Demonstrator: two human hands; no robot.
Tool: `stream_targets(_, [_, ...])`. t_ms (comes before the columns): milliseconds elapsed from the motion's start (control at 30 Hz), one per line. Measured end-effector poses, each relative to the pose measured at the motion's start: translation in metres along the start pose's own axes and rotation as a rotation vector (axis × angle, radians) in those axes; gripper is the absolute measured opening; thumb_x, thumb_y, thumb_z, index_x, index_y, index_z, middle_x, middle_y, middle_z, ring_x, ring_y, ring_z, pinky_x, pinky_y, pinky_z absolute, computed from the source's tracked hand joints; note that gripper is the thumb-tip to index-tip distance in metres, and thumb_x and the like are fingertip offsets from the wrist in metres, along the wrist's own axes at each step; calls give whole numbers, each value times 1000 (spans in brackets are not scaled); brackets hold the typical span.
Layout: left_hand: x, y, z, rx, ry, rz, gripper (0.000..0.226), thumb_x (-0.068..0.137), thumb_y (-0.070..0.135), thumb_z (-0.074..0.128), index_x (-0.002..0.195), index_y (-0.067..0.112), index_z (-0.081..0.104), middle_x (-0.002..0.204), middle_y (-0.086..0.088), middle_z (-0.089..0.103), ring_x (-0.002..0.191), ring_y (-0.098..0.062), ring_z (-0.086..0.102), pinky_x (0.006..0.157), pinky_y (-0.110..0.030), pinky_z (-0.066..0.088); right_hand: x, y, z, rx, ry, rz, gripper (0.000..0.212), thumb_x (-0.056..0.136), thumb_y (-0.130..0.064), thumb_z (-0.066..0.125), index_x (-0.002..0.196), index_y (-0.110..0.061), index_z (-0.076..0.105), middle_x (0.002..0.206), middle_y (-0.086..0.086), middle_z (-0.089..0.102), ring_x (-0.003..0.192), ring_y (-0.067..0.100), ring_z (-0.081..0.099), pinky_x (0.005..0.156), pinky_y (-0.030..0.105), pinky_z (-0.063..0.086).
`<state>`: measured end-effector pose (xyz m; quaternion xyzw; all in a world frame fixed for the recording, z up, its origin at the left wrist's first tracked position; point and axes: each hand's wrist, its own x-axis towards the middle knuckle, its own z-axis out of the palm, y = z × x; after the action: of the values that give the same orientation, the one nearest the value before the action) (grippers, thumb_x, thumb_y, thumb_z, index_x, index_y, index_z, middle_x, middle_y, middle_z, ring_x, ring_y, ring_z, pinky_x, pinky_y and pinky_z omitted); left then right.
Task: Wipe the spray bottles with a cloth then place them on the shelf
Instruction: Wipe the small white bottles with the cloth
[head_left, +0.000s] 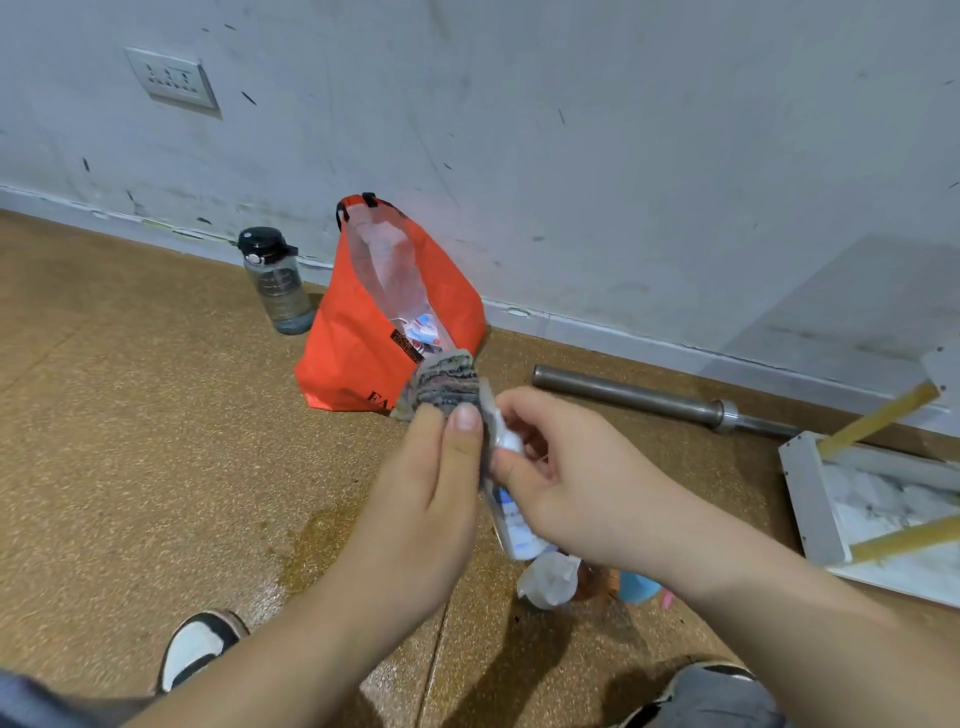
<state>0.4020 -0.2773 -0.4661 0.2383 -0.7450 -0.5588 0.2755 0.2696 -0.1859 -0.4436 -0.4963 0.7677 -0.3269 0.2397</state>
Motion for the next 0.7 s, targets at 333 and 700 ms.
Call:
stream_targets(333, [22,-14,-22,655,-1,350,35,101,49,47,83,19,54,56,9,47,51,-22,53,47,-39,43,-5,-4,1,-145,-27,21,12,94,-34,68,96,-27,58,76,-10,55,67,6,48,58,25,35])
stream_targets(700, [33,11,-49,318,235,115,52,108,47,36,81,9,58,70,-8,58,67,-19,53,55,-24,38,1,5,-15,-15,122,-152,15,88,-18,65,99,-28,61,93,-6,62,92,16,60,83,41,51])
